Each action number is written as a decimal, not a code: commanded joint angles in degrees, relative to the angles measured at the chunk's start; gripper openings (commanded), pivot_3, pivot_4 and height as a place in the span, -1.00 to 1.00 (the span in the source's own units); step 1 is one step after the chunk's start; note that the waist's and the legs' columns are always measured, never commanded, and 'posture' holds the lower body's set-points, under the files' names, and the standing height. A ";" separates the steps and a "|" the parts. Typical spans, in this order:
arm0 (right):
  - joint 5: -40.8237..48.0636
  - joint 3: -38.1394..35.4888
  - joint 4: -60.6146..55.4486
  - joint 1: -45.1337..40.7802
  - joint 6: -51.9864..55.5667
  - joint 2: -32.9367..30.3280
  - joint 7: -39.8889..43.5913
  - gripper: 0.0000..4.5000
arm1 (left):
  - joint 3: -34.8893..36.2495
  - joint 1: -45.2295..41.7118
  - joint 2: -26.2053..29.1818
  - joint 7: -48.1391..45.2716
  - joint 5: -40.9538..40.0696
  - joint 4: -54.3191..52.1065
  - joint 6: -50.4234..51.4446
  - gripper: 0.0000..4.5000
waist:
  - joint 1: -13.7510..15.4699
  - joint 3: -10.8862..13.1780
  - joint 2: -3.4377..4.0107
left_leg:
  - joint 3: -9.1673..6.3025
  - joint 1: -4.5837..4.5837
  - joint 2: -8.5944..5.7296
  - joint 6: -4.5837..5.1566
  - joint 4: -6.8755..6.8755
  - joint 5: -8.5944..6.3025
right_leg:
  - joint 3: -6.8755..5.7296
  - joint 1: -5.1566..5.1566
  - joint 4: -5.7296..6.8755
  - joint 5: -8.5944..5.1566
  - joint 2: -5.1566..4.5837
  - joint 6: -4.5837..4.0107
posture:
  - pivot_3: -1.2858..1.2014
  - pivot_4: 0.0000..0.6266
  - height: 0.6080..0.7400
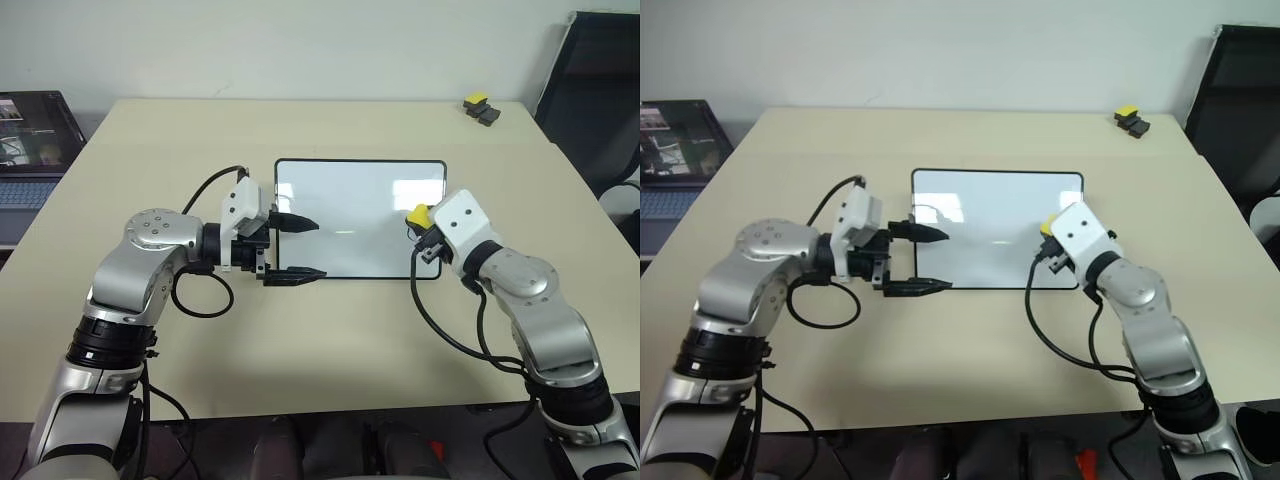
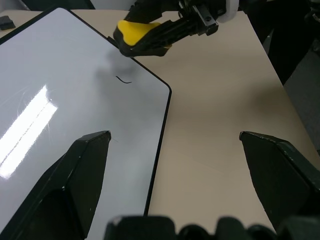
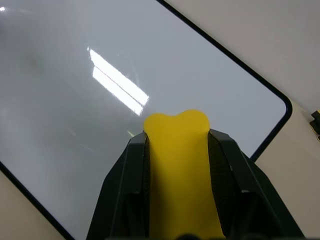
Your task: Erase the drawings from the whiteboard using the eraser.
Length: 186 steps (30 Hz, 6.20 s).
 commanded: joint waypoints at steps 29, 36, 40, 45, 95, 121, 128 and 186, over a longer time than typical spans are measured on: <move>-1.35 1.62 11.15 -2.12 -7.54 2.44 -3.00 -0.44 | -2.65 -3.21 -4.21 -0.83 2.96 1.45 -4.89 1.00 | -0.01 0.00 0.01 | 0.01 0.01 0.01 0.00 0.05 0.00 | 0.00 0.01 0.03 0.00 0.01 -0.01 | 0.03 -0.52 1.00; -2.24 3.40 14.49 2.20 -7.99 1.87 -2.04 -0.44 | -1.80 -2.98 -3.66 -0.84 2.87 1.98 -4.80 1.00 | -0.07 -0.03 -0.01 | -0.01 0.06 0.01 0.00 0.10 0.00 | 0.00 0.09 0.07 0.01 0.02 -0.01 | 0.03 -0.52 1.00; -3.13 4.49 14.45 6.15 -6.19 0.52 -1.08 -0.44 | -1.62 -2.88 -3.50 -0.77 2.81 2.03 -4.82 1.00 | -0.05 -0.05 -0.02 | -0.04 0.17 0.01 0.01 0.17 0.00 | -0.02 0.33 0.10 0.01 0.02 0.00 | 0.03 -0.52 1.00; -3.03 4.57 13.17 7.48 -4.92 0.07 -0.49 -0.44 | -1.49 -2.89 -3.42 -0.72 2.73 2.16 -4.79 1.00 | -0.13 -0.05 -0.03 | -0.02 0.81 0.01 0.04 0.18 0.02 | -0.03 0.94 0.09 0.05 0.02 0.09 | 0.03 -0.52 1.00; -1.55 0.13 19.31 -4.95 -11.86 4.87 -4.35 -0.45 | -0.37 -1.81 -2.47 0.33 2.52 2.31 -4.41 1.00 | -0.03 0.07 0.13 | -0.05 0.07 0.01 0.13 0.05 0.10 | 0.04 0.17 -0.03 0.12 0.04 0.06 | 0.03 -0.52 1.00; 2.25 -3.70 7.59 3.94 -8.65 6.71 -4.05 -0.45 | 1.23 -0.45 -1.95 2.01 1.67 0.87 -3.13 1.00 | -0.11 0.06 0.10 | -0.06 0.74 0.02 0.14 0.02 0.10 | 0.08 0.80 0.02 0.14 0.04 0.07 | 0.03 -0.52 1.00; 6.87 -10.97 -4.77 5.97 1.53 2.08 -0.64 -0.45 | 2.69 1.75 -2.06 3.91 0.61 -2.58 -1.61 1.00 | 0.14 0.07 0.12 | -0.04 -0.03 0.01 0.09 -0.02 0.09 | 0.05 0.07 -0.10 0.12 0.03 0.11 | 0.03 -0.52 1.00; 1.98 3.52 15.19 4.81 -4.57 -1.61 0.30 -0.45 | 1.47 0.72 -1.06 2.40 -0.15 -1.65 -1.74 1.00 | -0.18 -0.02 0.01 | -0.04 0.53 -0.01 0.08 0.12 0.06 | 0.01 0.70 0.03 0.12 0.06 0.11 | 0.03 -0.52 1.00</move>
